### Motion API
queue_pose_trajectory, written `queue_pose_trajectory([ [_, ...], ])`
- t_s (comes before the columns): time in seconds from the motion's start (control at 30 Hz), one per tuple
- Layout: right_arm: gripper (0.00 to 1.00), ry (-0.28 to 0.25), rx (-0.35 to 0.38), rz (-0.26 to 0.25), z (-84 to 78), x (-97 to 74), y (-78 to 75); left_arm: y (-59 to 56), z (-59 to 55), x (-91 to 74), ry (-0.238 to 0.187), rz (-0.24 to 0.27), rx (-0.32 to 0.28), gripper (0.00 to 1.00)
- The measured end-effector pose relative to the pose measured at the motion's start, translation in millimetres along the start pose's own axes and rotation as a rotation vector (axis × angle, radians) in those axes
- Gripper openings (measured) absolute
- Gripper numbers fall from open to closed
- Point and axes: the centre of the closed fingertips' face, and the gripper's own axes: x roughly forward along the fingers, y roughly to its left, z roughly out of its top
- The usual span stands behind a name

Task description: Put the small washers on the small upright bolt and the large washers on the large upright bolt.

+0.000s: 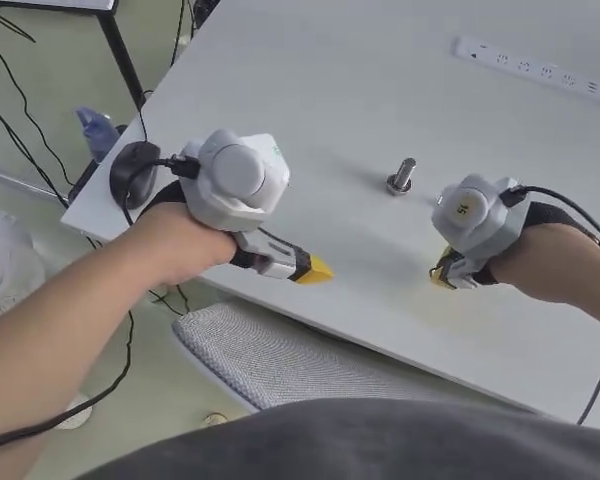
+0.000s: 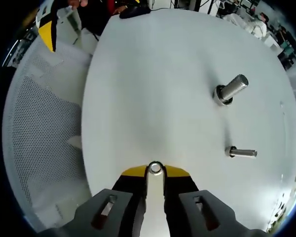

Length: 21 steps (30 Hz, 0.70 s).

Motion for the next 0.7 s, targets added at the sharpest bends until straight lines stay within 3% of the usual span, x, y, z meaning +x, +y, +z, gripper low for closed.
queue_pose_trajectory([
  [0.33, 0.12, 0.002, 0.061, -0.018, -26.2, -21.9, -20.6, -0.6, 2.6, 4.4, -0.001, -0.001, 0.022, 0.87],
  [0.7, 0.12, 0.012, 0.100, -0.052, -57.4, -37.5, -41.8, 3.8, 10.1, 5.7, -0.035, 0.005, 0.030, 0.92],
])
